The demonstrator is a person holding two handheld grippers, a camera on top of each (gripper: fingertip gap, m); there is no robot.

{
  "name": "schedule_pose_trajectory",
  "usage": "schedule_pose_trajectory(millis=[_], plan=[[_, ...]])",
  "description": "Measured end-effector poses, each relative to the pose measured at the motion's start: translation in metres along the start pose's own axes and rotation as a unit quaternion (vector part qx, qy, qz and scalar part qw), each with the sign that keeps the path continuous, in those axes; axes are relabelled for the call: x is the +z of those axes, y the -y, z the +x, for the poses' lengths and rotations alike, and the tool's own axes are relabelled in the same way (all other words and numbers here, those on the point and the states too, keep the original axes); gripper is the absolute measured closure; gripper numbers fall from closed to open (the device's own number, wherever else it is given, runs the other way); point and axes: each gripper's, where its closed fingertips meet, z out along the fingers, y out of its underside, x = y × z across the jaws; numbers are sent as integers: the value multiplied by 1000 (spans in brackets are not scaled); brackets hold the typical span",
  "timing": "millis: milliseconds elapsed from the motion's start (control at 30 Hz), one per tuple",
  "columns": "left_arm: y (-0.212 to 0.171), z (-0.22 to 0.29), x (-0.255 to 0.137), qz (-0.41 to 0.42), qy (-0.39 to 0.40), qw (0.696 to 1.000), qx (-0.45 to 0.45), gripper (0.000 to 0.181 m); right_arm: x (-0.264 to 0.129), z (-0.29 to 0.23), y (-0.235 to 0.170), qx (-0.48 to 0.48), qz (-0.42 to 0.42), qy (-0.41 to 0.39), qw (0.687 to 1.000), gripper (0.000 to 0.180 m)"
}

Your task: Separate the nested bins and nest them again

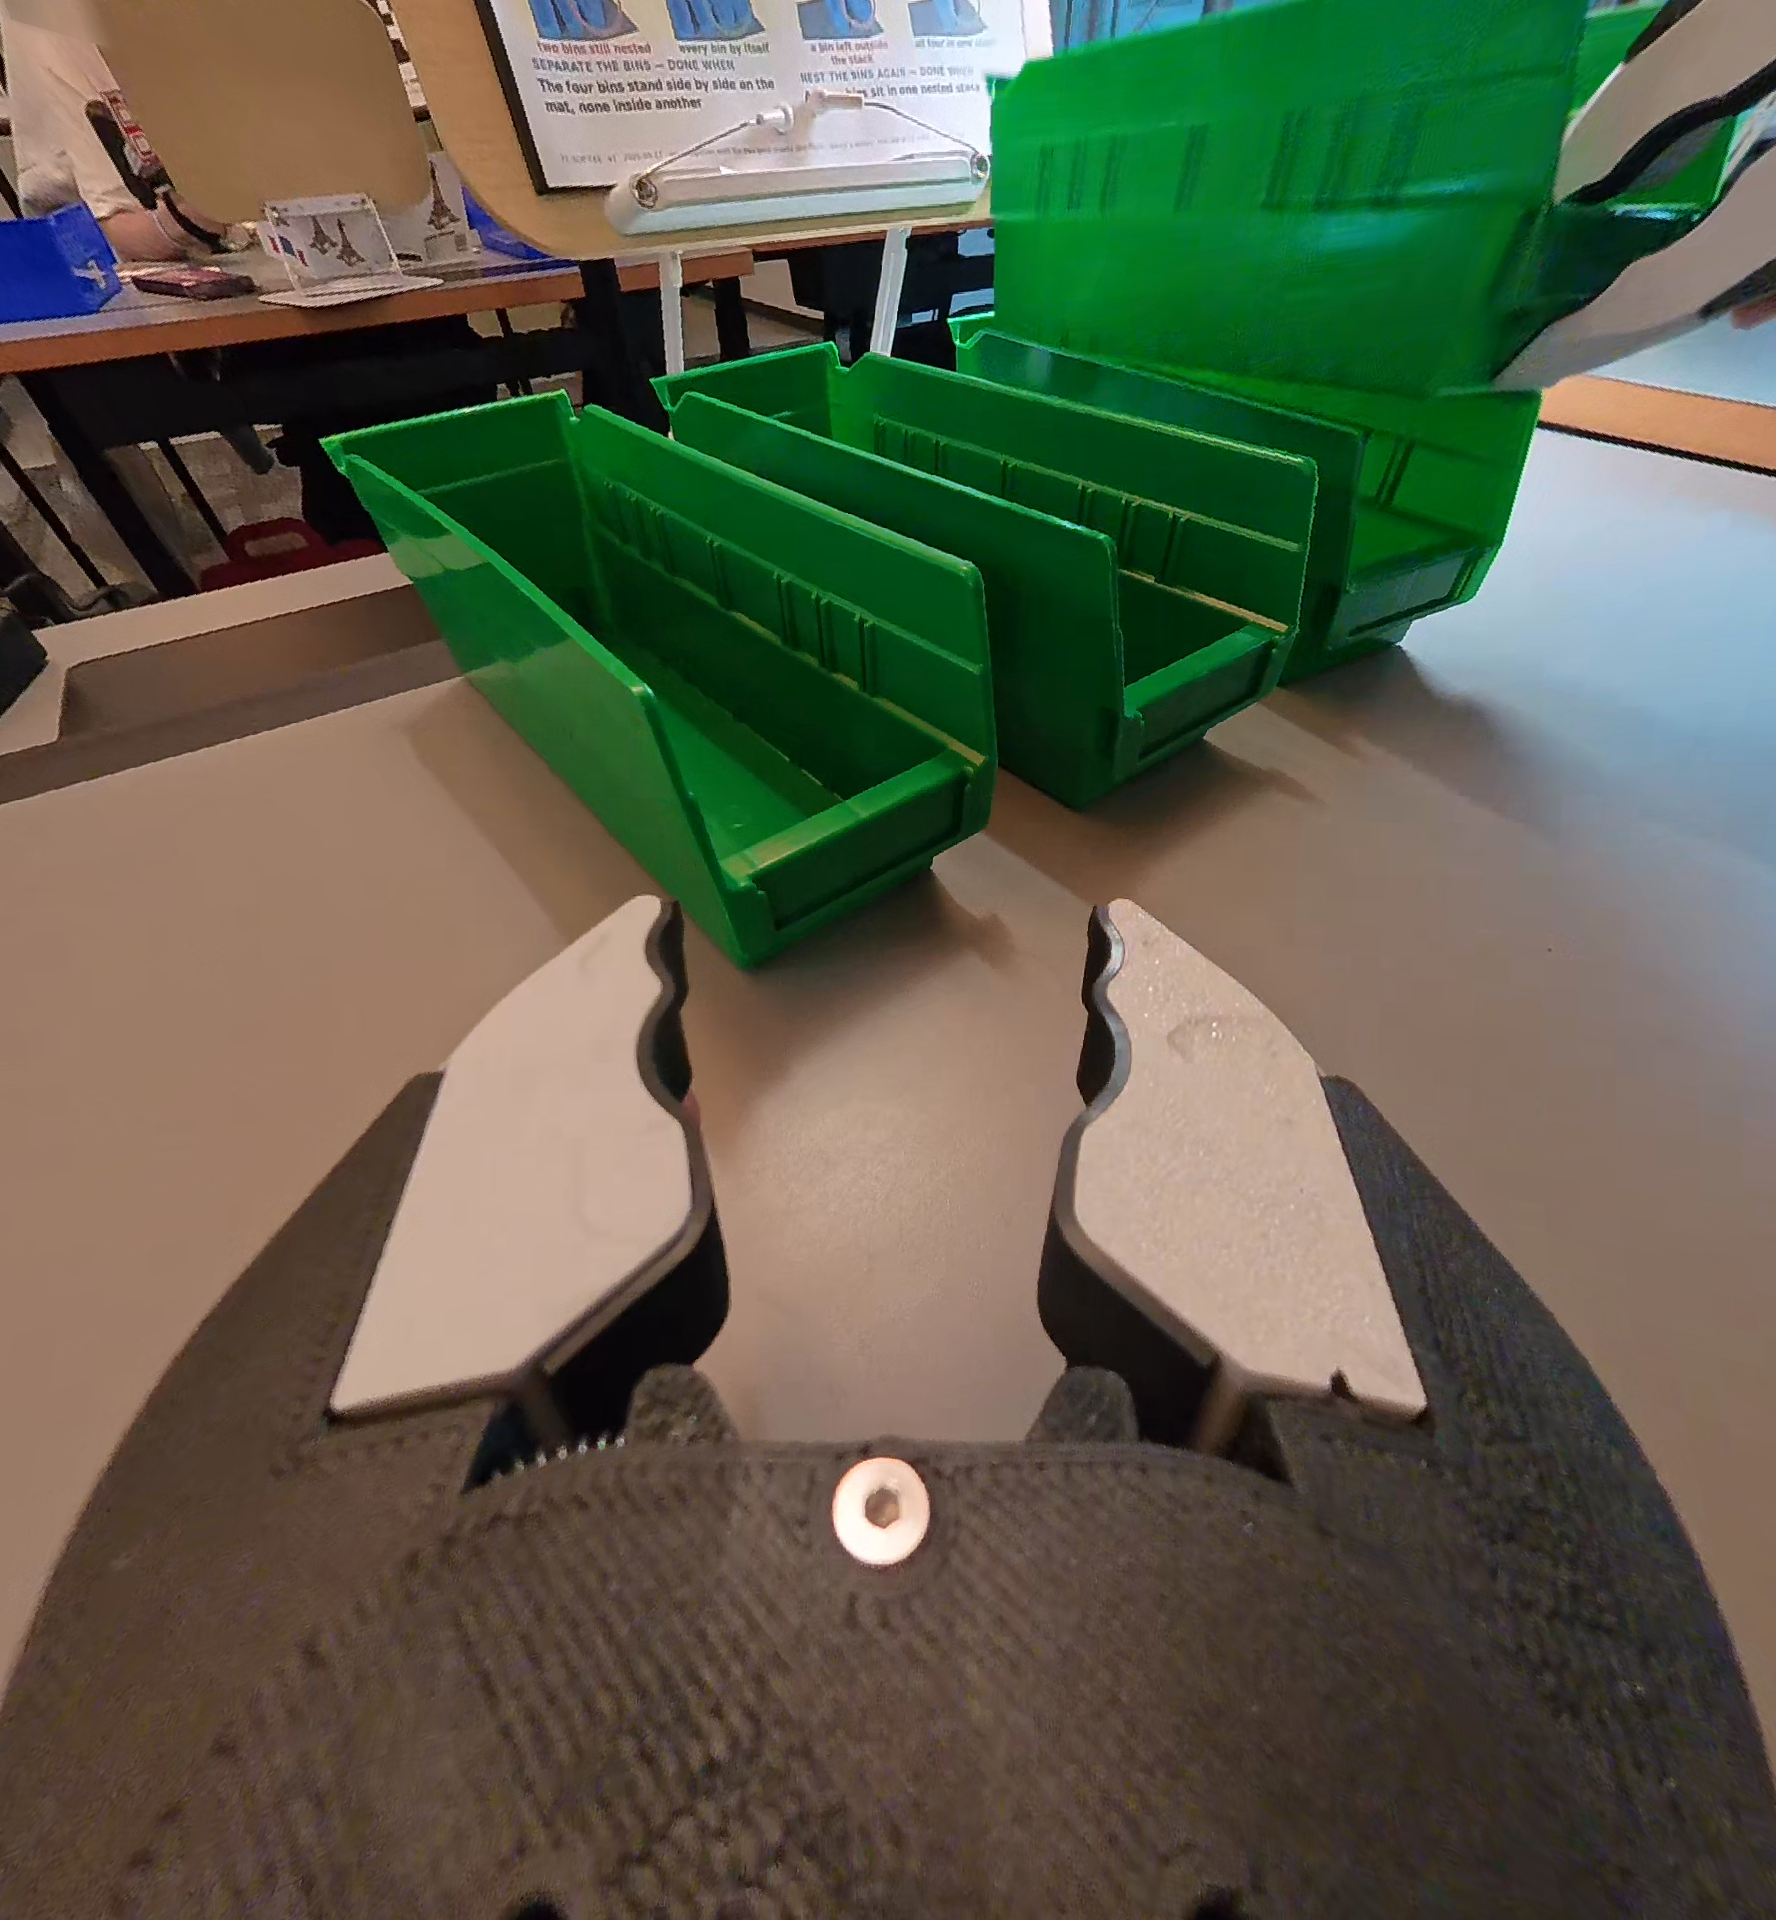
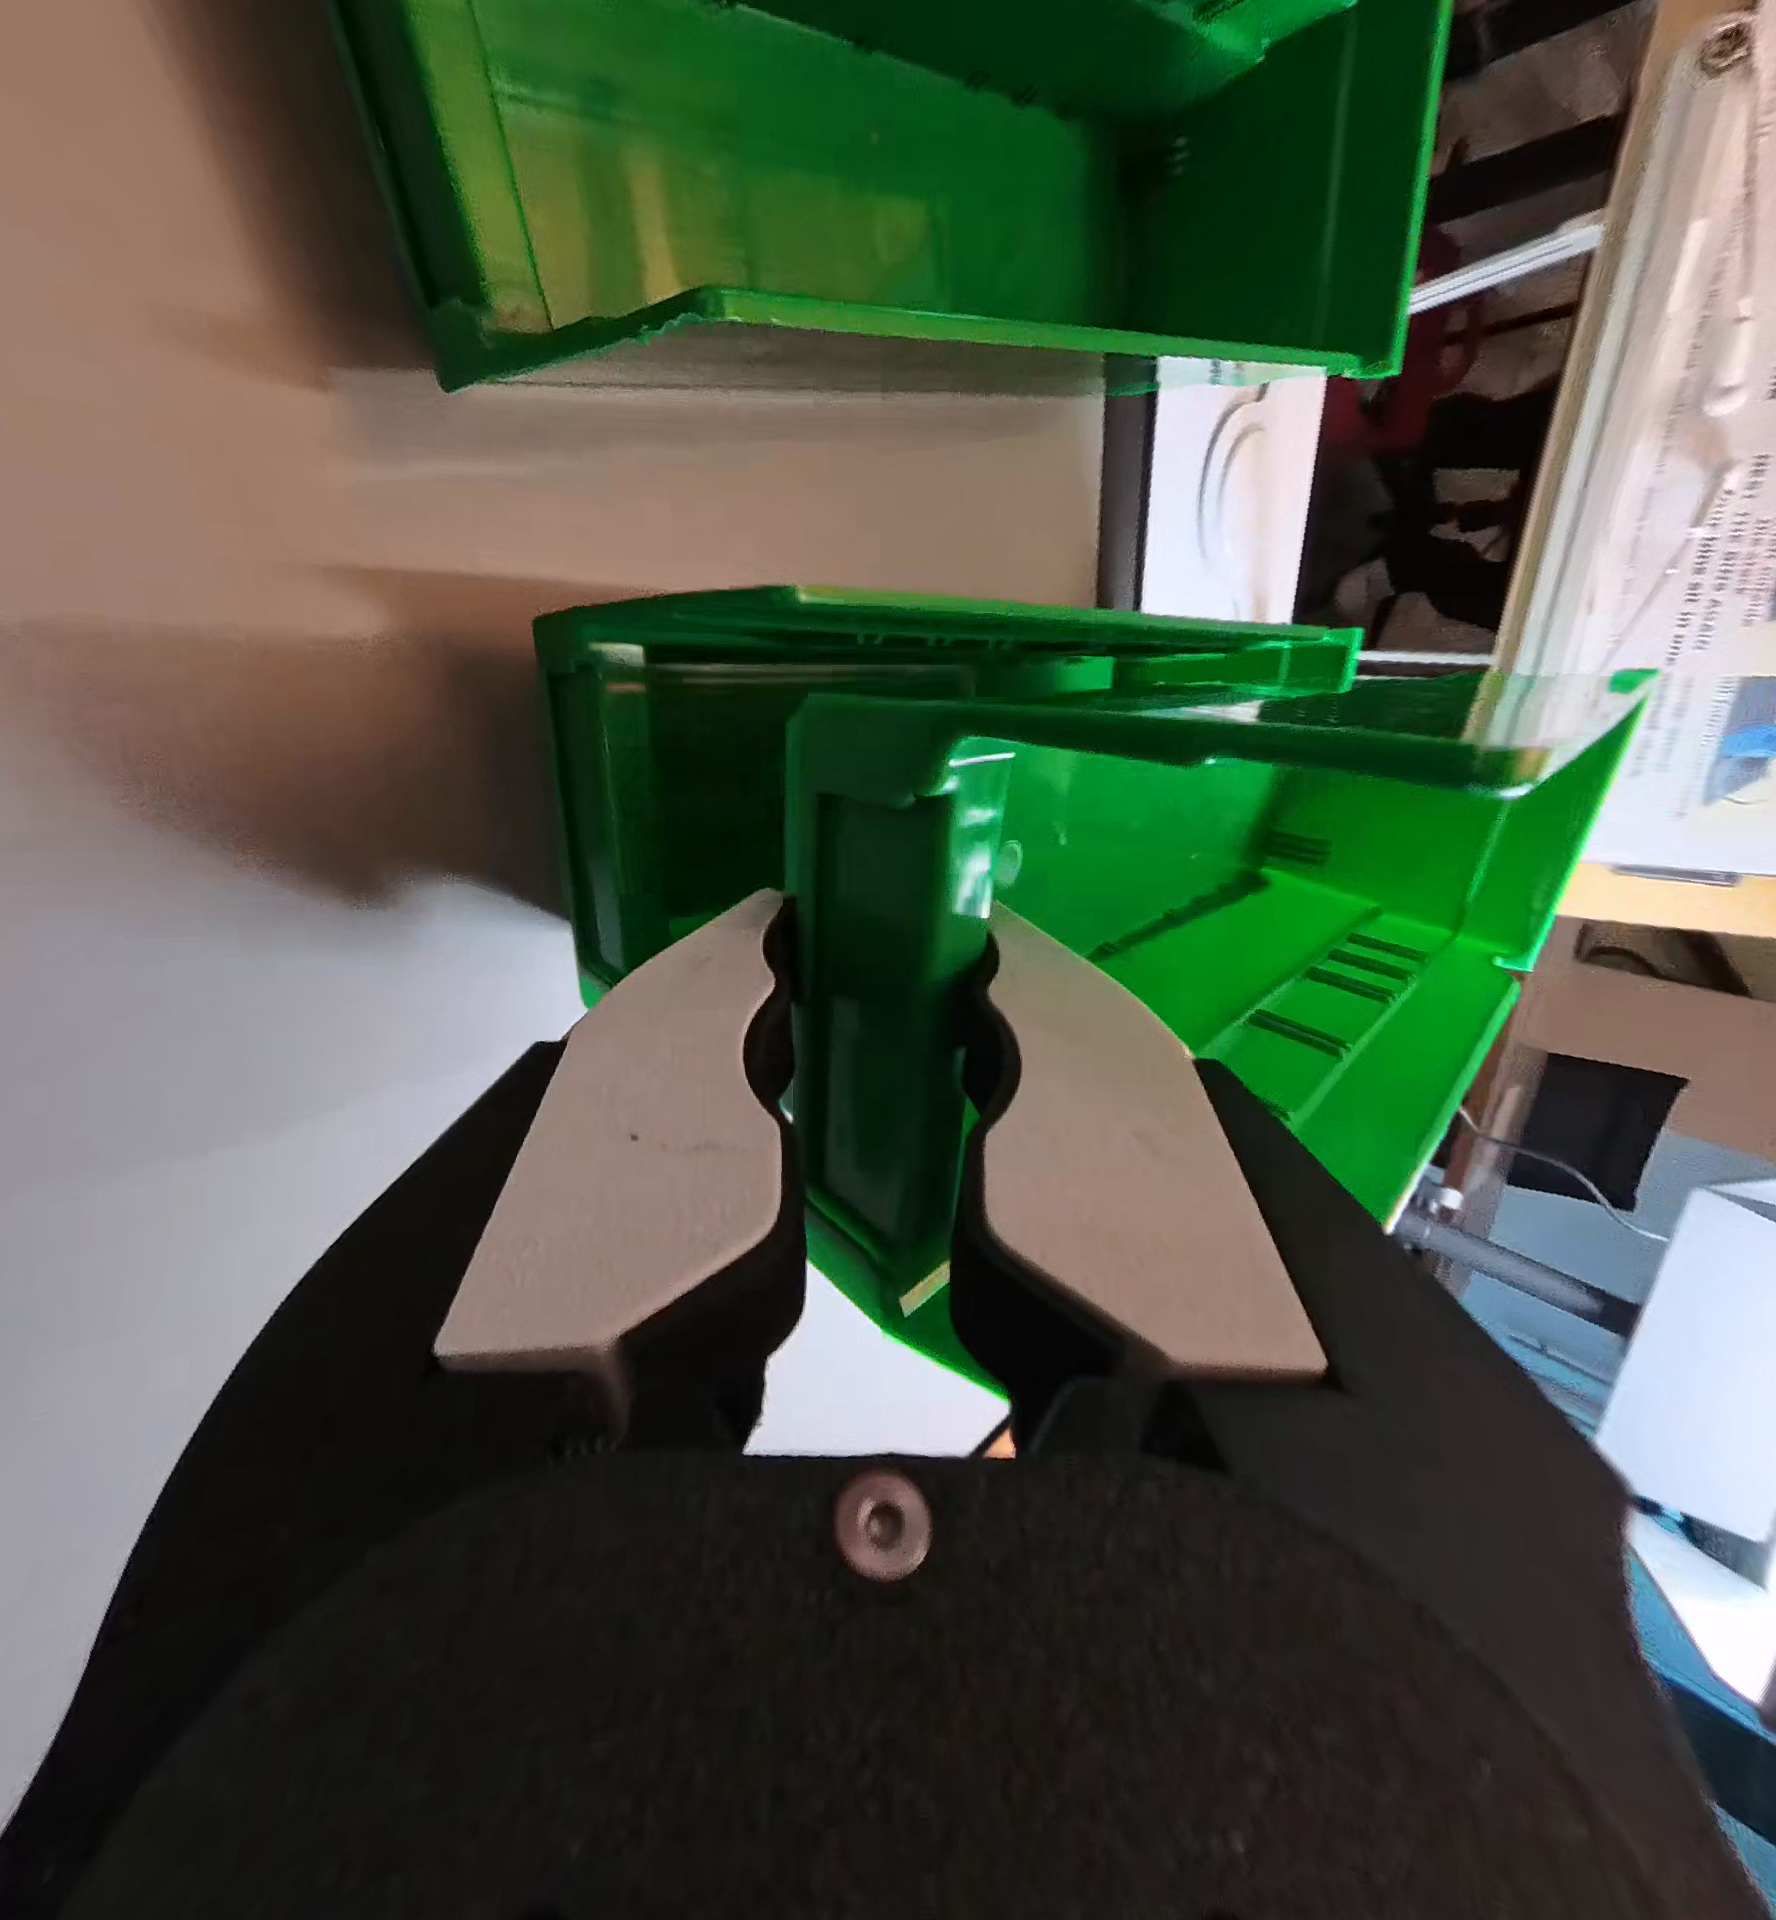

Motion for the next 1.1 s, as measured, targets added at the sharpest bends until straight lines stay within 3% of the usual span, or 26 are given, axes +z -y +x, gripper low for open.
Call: schedule_pose_trajectory(millis=[667, 767, 933, 1100], plan=[[-1, 0, 0, -1, 0, 1000, 2, 108, 36, -28, 1, -24, -14, 26, 999, 149], [-1, 0, 0, -1, 0, 1000, 3, 108, 37, -31, 2, -18, -9, 25, 999, 140], [0, 0, 0, 1, 0, 1000, 1, 108, 18, -25, 14, 20, 34, 2, 999, 125], [0, 0, 0, 1, 0, 1000, 3, 108, -32, -21, 30, 141, 172, -24, 975, 121]])
